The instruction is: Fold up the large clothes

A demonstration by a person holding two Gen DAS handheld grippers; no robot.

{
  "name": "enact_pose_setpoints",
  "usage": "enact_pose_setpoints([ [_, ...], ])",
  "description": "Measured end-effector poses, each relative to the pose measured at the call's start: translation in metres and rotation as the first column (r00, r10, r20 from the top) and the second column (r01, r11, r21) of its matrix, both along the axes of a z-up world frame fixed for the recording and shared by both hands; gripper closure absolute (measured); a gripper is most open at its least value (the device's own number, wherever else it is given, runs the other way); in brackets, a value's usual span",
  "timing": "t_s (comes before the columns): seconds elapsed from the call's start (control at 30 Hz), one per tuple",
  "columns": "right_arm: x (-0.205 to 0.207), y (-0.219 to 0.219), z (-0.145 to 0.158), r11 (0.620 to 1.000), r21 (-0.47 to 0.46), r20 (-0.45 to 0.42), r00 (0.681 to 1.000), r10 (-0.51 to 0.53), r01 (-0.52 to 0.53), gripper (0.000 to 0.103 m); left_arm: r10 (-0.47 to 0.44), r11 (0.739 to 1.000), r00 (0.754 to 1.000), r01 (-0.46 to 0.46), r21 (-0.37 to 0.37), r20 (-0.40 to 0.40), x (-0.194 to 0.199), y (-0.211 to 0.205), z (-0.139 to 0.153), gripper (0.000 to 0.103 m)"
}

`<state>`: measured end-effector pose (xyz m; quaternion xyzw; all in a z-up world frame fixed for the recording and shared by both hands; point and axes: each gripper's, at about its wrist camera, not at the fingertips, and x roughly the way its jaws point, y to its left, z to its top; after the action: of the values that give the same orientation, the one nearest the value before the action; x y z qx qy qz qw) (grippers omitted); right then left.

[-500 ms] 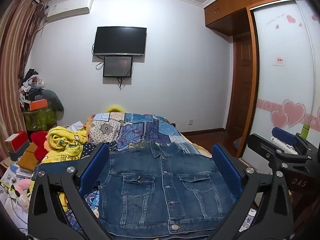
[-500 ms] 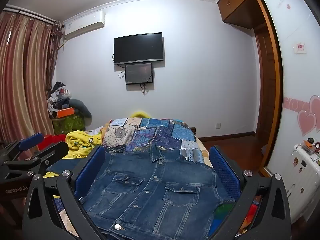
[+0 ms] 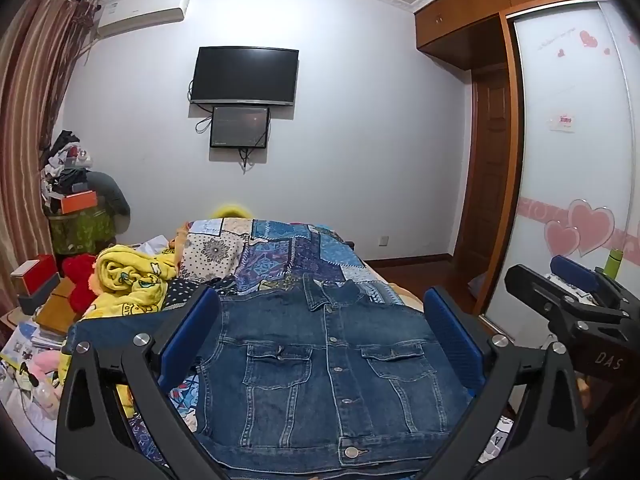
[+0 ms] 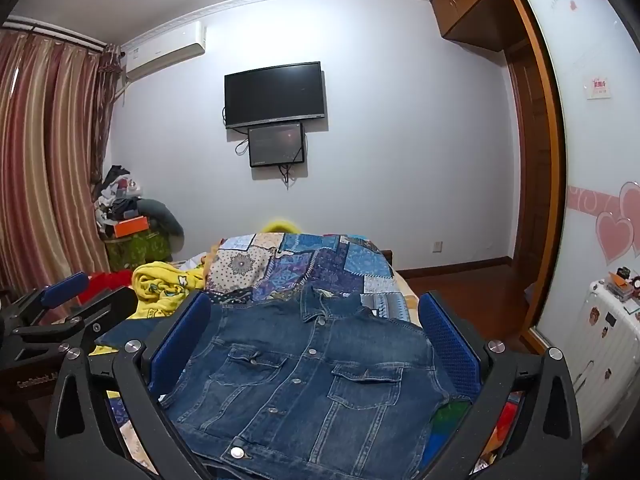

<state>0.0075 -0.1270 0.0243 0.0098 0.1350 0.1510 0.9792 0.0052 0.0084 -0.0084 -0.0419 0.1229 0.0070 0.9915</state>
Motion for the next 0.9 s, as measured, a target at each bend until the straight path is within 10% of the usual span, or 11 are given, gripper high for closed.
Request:
enact_pose_setpoints([
  [0.9,0.0038,-0.0017,-0.0083,1.0,-0.002,-0.008,1.0,-0.009,0.009,0.0,-0.001,1.0,1.0,0.001,-0.009,-0.024,0.0068,-0.0024,-0.0052,0.0],
])
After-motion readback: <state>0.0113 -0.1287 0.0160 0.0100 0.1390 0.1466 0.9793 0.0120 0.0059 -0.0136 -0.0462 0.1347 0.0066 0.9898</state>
